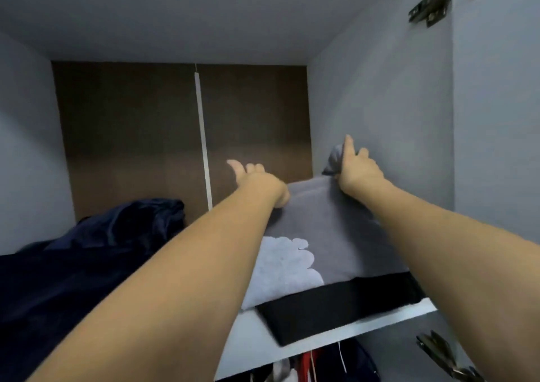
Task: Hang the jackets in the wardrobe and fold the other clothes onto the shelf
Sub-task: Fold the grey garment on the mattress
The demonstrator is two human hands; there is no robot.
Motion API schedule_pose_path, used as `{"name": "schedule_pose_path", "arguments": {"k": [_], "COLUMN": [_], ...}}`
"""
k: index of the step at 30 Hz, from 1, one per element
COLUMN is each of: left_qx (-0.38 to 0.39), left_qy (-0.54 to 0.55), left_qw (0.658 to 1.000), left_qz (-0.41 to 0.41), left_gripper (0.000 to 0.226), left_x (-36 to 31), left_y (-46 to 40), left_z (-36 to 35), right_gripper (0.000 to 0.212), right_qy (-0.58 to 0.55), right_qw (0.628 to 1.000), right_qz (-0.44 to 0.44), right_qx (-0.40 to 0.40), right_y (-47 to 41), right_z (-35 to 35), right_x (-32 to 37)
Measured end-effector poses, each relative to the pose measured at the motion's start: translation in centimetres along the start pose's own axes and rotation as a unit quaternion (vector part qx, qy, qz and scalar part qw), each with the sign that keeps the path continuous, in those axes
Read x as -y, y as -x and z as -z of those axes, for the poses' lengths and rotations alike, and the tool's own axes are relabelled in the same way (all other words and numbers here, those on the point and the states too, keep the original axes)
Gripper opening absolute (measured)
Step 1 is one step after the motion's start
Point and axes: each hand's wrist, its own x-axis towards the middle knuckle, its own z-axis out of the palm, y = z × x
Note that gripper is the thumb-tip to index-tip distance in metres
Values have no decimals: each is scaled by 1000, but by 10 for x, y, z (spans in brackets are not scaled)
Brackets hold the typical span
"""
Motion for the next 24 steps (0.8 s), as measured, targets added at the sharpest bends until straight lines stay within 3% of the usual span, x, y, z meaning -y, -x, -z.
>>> {"name": "schedule_pose_path", "arguments": {"k": [2,4,6,19,22,24], "left_qx": [39,82,90,69,68,68], "left_qy": [102,243,332,365,360,358], "left_qw": [993,964,938,927,930,930], "left_qz": [-39,-64,-53,-44,-41,-40], "left_gripper": [71,69,63,62,63,63], "left_x": [-24,-48,-63,-64,-64,-64], "left_y": [-6,0,7,7,5,3], "left_z": [-50,-101,-134,-136,-137,-138], "right_gripper": [68,56,57,61,60,61], "right_qy": [77,50,20,-24,-22,5], "right_qw": [995,989,985,983,992,1000], "right_qz": [6,-22,-33,-56,-63,-2], "right_qx": [55,136,170,171,110,30], "right_y": [10,15,9,3,9,14], "right_z": [-57,-94,-106,-104,-101,-99], "right_x": [-23,-41,-51,-50,-48,-45]}}
